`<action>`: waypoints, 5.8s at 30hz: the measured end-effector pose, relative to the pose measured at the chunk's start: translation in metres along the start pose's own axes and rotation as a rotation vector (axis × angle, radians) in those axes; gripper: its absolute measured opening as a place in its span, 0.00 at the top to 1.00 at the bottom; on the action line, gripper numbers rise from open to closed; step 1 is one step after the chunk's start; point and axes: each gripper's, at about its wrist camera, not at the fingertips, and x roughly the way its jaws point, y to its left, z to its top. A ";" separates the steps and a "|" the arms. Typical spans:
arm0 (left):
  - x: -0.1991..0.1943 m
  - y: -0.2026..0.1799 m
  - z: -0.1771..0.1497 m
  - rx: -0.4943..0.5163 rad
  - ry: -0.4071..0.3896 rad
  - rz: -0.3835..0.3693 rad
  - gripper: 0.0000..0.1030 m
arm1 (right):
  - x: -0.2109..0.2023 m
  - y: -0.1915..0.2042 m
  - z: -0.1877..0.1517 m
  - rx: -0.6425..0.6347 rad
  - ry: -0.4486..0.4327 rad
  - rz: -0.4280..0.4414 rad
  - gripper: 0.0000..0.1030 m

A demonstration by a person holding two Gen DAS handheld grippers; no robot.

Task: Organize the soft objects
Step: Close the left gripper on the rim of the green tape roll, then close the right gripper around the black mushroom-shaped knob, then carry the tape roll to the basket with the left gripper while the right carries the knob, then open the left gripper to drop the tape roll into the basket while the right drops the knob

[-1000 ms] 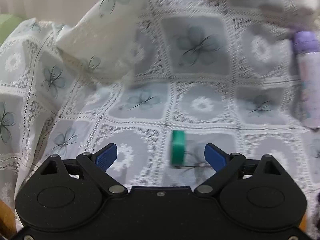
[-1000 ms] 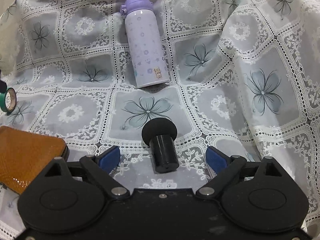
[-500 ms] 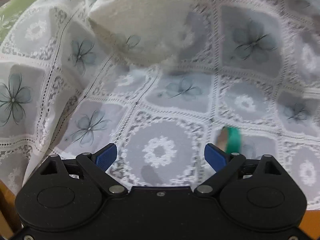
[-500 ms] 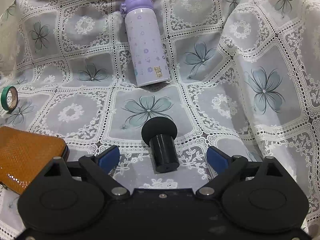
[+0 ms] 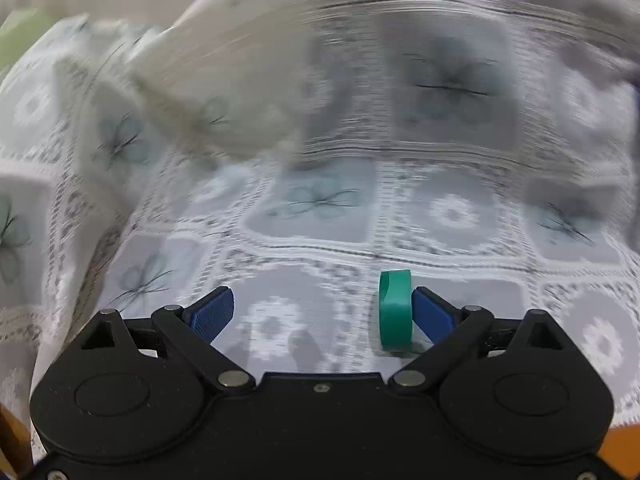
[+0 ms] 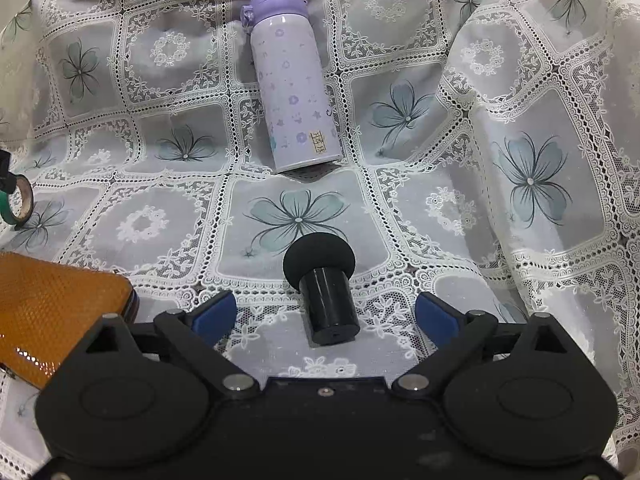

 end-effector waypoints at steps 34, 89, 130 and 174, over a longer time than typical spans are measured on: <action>0.020 0.007 -0.010 0.032 0.096 -0.125 0.54 | -0.011 0.004 0.008 -0.032 0.012 -0.002 0.09; -0.014 0.030 -0.044 -0.056 0.143 -0.193 0.54 | 0.009 -0.002 0.036 -0.345 0.073 0.202 0.28; -0.113 0.052 -0.074 -0.076 0.080 -0.267 0.54 | -0.121 -0.037 0.014 0.097 0.073 0.184 0.44; -0.257 0.050 -0.227 -0.033 0.181 -0.260 0.40 | -0.310 0.002 -0.096 0.118 0.125 0.350 0.44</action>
